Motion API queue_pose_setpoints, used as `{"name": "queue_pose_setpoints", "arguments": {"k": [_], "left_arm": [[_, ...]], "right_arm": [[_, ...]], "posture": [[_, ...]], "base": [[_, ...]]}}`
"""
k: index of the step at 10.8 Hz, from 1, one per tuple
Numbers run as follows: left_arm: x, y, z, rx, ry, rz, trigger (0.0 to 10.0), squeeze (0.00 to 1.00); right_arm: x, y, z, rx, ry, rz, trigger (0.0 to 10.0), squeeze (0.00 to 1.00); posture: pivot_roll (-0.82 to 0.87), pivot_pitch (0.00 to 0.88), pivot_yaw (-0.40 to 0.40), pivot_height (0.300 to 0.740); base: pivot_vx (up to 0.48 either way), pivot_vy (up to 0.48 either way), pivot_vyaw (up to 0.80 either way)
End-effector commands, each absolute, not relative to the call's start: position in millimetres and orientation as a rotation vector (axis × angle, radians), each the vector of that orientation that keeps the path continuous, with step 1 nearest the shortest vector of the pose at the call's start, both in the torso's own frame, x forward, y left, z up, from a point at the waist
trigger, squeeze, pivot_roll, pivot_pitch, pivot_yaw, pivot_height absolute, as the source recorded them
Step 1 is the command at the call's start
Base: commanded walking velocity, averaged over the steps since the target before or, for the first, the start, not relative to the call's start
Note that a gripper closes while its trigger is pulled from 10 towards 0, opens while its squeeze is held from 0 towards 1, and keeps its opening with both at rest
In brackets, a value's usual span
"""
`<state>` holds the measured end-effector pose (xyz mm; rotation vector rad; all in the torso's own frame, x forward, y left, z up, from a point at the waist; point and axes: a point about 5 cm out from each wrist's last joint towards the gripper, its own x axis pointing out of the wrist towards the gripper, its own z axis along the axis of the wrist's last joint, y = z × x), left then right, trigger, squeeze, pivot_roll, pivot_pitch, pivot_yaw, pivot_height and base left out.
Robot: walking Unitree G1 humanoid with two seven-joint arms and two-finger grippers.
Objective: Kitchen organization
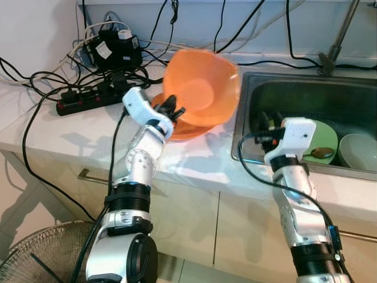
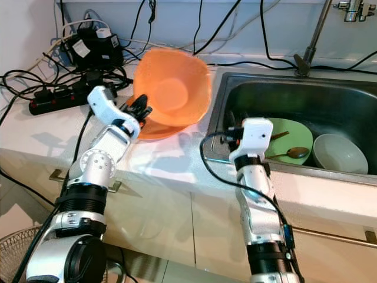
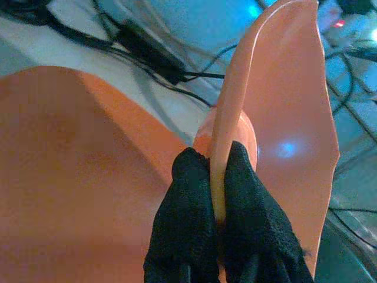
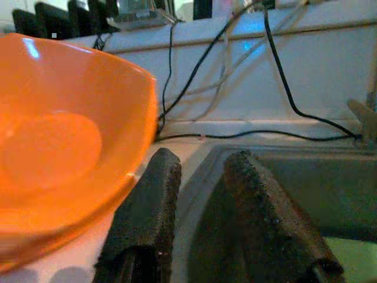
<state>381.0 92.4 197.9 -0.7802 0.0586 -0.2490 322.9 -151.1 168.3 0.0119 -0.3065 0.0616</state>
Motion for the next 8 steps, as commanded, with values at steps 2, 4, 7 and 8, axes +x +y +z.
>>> {"name": "queue_pose_setpoints", "arguments": {"k": [2,4,7,8], "left_arm": [[381,83,215,-0.773,-0.02,-0.316,10.0,0.0],[379,72,217,-0.744,-0.027,-0.381,10.0,0.0],[375,64,226,-0.746,-0.076,-0.451,10.0,0.0],[374,63,226,-0.748,-0.082,-0.467,10.0,0.0]], "right_arm": [[329,-151,189,0.054,-0.352,0.083,10.0,1.0],[337,-152,197,0.141,-0.33,0.091,10.0,0.0],[340,-145,191,0.193,-0.281,0.11,10.0,0.0],[340,-143,189,0.202,-0.268,0.119,10.0,0.0]], "posture": [[0.01,0.0,0.136,0.74],[0.01,0.0,0.138,0.74],[0.01,0.0,0.138,0.74],[0.01,0.0,0.138,0.74]], "base": [[0.0,0.0,0.0],[0.0,0.0,0.0],[0.0,0.0,0.0],[0.0,0.0,0.0]]}}
